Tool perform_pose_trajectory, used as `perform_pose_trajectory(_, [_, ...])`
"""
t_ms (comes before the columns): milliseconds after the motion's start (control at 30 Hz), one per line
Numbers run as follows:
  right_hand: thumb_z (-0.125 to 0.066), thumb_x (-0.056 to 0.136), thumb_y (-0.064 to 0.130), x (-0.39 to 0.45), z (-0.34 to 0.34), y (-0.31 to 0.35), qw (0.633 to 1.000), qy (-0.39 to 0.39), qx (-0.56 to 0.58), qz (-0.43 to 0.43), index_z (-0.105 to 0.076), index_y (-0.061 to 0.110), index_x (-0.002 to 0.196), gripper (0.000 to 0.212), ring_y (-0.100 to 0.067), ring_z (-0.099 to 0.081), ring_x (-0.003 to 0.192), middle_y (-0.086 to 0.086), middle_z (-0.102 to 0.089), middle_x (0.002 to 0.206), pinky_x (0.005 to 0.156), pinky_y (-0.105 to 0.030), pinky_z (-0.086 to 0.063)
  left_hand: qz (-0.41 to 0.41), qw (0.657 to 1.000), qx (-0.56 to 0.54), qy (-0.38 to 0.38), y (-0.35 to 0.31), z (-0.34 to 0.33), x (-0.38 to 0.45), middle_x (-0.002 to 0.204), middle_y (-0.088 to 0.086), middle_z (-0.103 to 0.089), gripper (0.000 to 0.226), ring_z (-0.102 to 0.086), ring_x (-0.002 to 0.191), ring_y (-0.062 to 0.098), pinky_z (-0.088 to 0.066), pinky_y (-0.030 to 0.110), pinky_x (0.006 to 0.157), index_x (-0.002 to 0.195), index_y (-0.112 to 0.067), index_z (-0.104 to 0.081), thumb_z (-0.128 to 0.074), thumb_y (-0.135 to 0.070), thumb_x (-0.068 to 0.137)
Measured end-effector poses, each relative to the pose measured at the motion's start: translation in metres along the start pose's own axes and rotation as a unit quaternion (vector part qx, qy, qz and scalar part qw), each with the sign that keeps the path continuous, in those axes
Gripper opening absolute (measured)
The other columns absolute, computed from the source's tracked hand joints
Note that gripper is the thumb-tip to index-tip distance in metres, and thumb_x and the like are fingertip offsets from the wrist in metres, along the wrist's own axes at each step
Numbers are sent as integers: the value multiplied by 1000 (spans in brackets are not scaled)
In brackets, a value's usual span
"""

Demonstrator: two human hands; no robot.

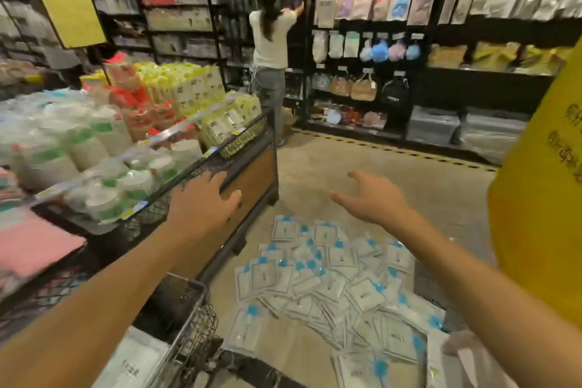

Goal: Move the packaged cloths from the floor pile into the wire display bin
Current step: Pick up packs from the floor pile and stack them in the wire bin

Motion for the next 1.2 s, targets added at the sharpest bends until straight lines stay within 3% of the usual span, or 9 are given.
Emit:
perform_pose_trajectory(233, [-49, 90, 78, -6, -12, -132, 996, 17, -14, -83, -41, 25, 153, 83, -32, -57, 129, -5, -58, 147, 105, -52, -49, -43, 997, 12, 63, -92, -76, 20, 167, 3, -27, 72, -30, 151, 26, -23, 57, 122, 160, -31, -28, -38, -67, 99])
perform_pose_trajectory(467, [-46, 83, 85, 8, -50, -207, 988, 44, -4, -150, -45, 22, 150, 92, -32, -63, 115, -5, -65, 131, 92, -51, -56, -71, 990, 27, 114, -119, -143, 65, 164, 6, -33, 74, -35, 148, 28, -31, 57, 118, 160, -28, -26, -38, -66, 99])
perform_pose_trajectory(700, [-50, 84, 83, 30, -105, -238, 972, 62, -5, -228, -34, 27, 157, 94, -35, -53, 135, -3, -49, 156, 103, -54, -51, -91, 983, 22, 157, -110, -218, 122, 162, 6, -37, 71, -39, 145, 29, -32, 57, 118, 160, -25, -27, -40, -60, 100])
perform_pose_trajectory(867, [-55, 88, 76, 55, -158, -242, 960, 81, 7, -268, -35, 25, 157, 87, -32, -51, 136, -2, -48, 156, 105, -53, -49, -105, 973, 30, 202, -85, -289, 172, 155, 9, -43, 71, -44, 139, 31, -35, 59, 113, 154, -21, -35, -35, -63, 97])
perform_pose_trajectory(1067, [-59, 91, 67, 94, -250, -244, 957, 107, 21, -271, -40, 21, 155, 81, -31, -52, 136, -2, -52, 153, 105, -50, -49, -94, 968, 41, 229, -51, -388, 198, 156, 7, -43, 72, -47, 137, 31, -43, 56, 107, 158, -26, -28, -33, -62, 96])
perform_pose_trajectory(1200, [-58, 92, 65, 132, -338, -256, 961, 129, 30, -241, -39, 21, 156, 80, -28, -47, 141, -2, -49, 156, 111, -50, -44, -43, 964, 51, 258, -24, -472, 196, 165, 9, -31, 71, -39, 145, 32, -39, 53, 112, 161, -26, -21, -39, -57, 100])
Point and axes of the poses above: each hand's wrist, its own x-axis towards the middle knuckle, its own z-axis out of the back of the hand, y = z × x, the point moved 6 cm from there along x, towards the middle knuckle
